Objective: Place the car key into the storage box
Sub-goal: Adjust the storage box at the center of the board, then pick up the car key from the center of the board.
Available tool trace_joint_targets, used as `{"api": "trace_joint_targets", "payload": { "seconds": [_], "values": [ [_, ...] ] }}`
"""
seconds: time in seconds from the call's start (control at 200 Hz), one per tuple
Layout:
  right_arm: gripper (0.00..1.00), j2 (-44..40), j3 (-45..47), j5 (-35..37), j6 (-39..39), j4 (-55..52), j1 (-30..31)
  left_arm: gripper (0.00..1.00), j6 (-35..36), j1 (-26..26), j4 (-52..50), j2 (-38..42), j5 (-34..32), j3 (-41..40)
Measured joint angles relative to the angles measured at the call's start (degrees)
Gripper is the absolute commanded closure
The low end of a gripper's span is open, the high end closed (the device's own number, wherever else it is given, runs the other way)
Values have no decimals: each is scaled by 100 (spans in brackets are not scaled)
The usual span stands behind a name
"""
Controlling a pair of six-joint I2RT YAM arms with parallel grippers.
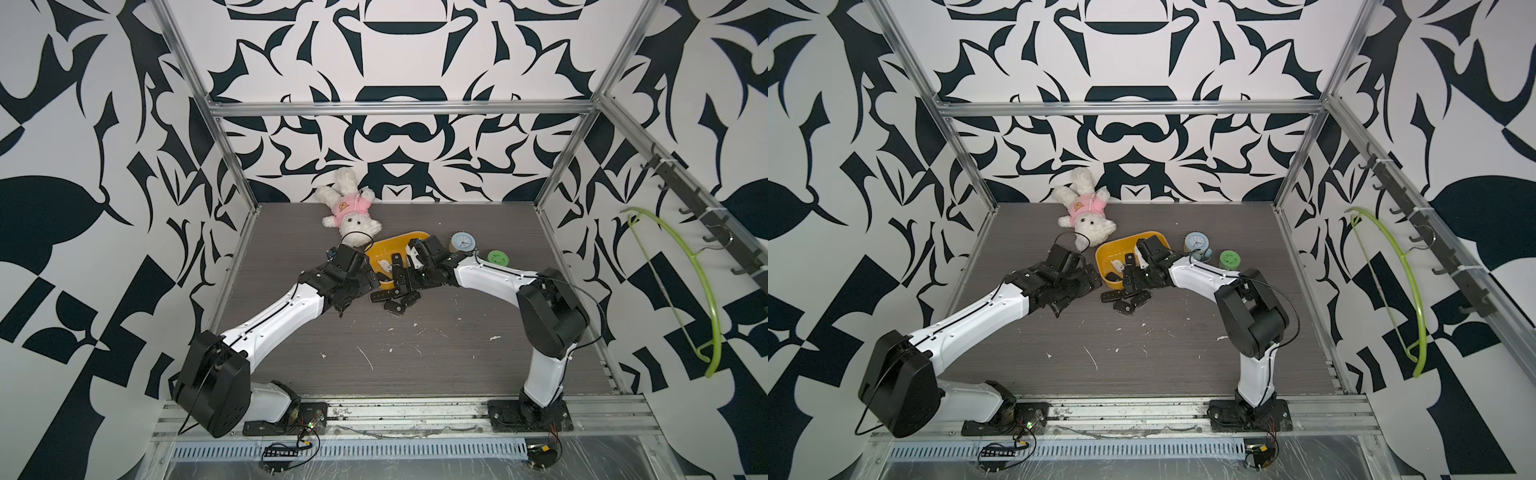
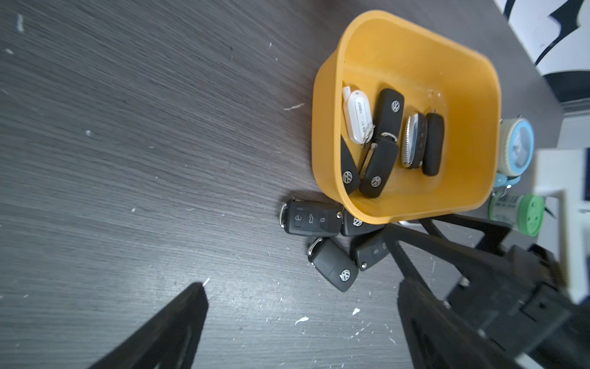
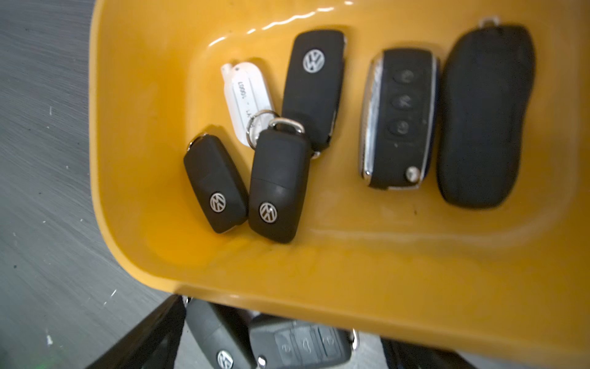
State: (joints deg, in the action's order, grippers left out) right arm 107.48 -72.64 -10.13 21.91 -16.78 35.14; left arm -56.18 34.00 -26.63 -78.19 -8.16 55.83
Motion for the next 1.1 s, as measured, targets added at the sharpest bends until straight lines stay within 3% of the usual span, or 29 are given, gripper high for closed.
{"api": "trace_joint_targets", "payload": {
  "seconds": [0.51, 0.805, 1.1],
  "values": [
    [4, 758, -592, 153, -1287, -417, -2, 1, -170, -2, 280, -203, 111, 17],
    [4, 691, -442, 157, -1300, -393, -17, 0, -234, -2, 323, -205, 168, 20],
    [4, 61, 105, 118, -1021, -356, -17, 0, -258, -2, 334, -225, 219, 20]
  ]
}}
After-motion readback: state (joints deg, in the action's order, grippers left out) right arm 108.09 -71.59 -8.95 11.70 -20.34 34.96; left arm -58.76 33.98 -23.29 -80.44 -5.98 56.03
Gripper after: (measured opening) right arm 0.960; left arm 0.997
